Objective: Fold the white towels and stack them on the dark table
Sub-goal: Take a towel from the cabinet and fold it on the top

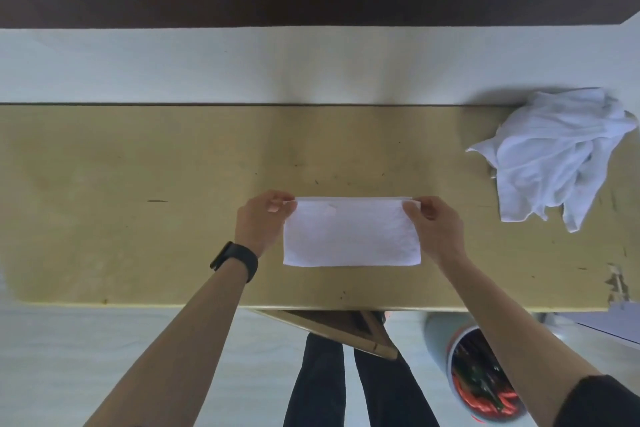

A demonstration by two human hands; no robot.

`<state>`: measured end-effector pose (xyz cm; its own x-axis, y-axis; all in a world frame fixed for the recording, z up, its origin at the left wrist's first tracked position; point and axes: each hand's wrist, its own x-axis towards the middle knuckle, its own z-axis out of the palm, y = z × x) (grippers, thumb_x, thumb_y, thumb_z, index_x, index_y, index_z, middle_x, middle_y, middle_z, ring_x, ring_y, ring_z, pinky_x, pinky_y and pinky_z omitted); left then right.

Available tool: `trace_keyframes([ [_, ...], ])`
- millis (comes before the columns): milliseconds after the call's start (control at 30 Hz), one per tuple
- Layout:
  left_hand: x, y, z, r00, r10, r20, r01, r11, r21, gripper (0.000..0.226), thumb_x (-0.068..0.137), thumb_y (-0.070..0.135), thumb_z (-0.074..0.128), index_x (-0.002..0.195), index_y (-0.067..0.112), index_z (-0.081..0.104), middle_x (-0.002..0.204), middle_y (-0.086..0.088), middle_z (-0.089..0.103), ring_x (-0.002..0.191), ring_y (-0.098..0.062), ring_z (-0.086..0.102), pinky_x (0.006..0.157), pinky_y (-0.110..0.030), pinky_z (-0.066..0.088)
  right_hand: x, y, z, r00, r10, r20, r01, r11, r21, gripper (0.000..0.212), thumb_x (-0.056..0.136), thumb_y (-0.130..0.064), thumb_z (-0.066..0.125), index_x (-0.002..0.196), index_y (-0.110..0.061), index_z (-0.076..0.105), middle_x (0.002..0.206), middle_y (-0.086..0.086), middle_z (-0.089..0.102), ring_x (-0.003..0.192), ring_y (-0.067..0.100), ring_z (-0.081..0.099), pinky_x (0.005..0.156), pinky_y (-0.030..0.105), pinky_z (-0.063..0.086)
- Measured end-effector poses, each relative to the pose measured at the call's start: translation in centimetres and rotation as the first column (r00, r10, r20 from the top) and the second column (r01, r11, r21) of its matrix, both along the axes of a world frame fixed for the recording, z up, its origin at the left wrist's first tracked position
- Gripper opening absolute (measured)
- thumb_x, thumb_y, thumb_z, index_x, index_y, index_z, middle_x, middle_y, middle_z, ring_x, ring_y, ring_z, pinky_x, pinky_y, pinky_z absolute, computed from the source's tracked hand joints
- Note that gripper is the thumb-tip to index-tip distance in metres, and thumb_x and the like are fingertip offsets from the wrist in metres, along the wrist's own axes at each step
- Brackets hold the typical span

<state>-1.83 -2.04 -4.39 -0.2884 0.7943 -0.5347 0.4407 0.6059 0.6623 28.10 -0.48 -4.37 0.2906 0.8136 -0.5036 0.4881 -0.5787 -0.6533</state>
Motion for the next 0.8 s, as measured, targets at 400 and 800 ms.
trace_keyframes([
  [400,0.4,0.9,-1.0,0.995,0.010,-0.097,-0.010,1.000,0.001,0.013,0.086,0.039,0.065,0.095,0.036,0.074,0.085,0.017,0.072,0.078,-0.011,0.067,0.077,-0.029,0.056,-0.7,0.9,-0.6,0.996,-0.022,0.087,0.024,1.000,-0.020,0.016,0.092,-0.039,0.062,0.097,-0.025,0.066,0.088,-0.013,0.065,0.075,-0.007,0.054,0.058,0.012,0.034],
  [800,0.5,1.1,-1.1,0.977,-0.016,-0.212,0.025,0.999,0.042,0.004,0.087,0.035,0.066,0.088,0.036,0.070,0.082,0.013,0.068,0.084,-0.009,0.062,0.077,-0.030,0.052,-0.7,1.0,-0.7,0.980,-0.003,0.199,0.002,1.000,0.005,0.017,0.088,-0.045,0.064,0.092,-0.028,0.061,0.083,-0.015,0.064,0.079,0.005,0.059,0.060,0.024,0.041],
])
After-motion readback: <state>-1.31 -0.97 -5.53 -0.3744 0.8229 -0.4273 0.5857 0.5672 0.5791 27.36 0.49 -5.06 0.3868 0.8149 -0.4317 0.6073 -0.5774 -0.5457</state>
